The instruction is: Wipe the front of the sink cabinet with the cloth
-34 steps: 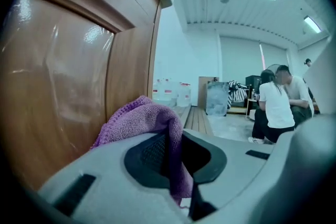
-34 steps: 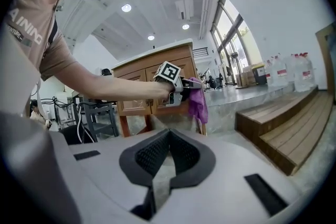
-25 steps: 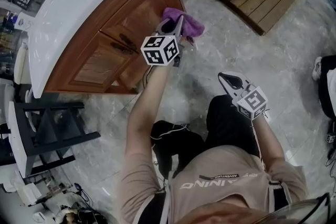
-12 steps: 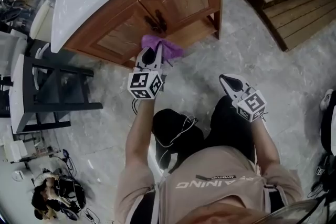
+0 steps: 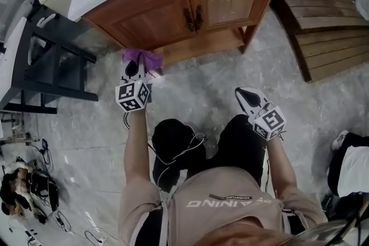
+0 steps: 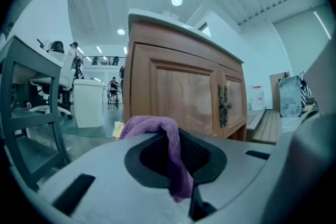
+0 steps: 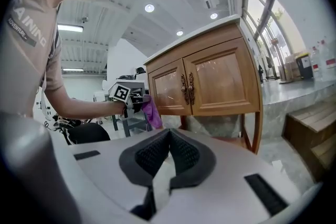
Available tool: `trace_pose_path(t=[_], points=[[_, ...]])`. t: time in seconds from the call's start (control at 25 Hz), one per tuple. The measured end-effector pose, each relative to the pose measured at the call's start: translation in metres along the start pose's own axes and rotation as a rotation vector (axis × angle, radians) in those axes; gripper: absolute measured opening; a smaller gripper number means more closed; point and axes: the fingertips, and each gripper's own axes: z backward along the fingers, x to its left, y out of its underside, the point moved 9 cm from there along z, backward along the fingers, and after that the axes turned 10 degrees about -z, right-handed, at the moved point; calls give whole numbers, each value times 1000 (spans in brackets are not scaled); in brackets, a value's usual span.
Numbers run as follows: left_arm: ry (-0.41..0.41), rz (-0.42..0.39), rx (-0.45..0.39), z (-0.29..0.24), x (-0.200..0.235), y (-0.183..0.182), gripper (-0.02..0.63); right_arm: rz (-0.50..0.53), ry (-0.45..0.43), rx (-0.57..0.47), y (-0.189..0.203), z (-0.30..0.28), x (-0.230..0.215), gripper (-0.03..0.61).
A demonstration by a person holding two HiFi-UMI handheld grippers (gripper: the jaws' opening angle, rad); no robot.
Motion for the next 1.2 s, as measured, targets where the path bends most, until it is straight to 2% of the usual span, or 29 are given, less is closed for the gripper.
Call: trace_pose_path(t=[0.12,0.24,0.48,0.6,0.76,1.04,1.2], points=[[-78,-47,33,-5,19,13,37,51,15,14,-2,0,-3,11],[-119,-39,51,-17,33,19,37,89,13,50,-2,-2,-3,11],[-135,-47,37,-34,45,19,37,47,-8,27,-2,-10,1,11],[-143,-20,30,-37,41,18,37,3,-25,-1,-7,-12,0,11],[-137,-14,22,-44,28,13,37,6,-24,-20,-16,-17,3,11],[-71,4,12,-71,-14,-2,37,13,-22,-45,-26,-22,2,11],[11,-26,5,-88,-44,-9,37,15,-10,-59,-27,-18,-2,11]])
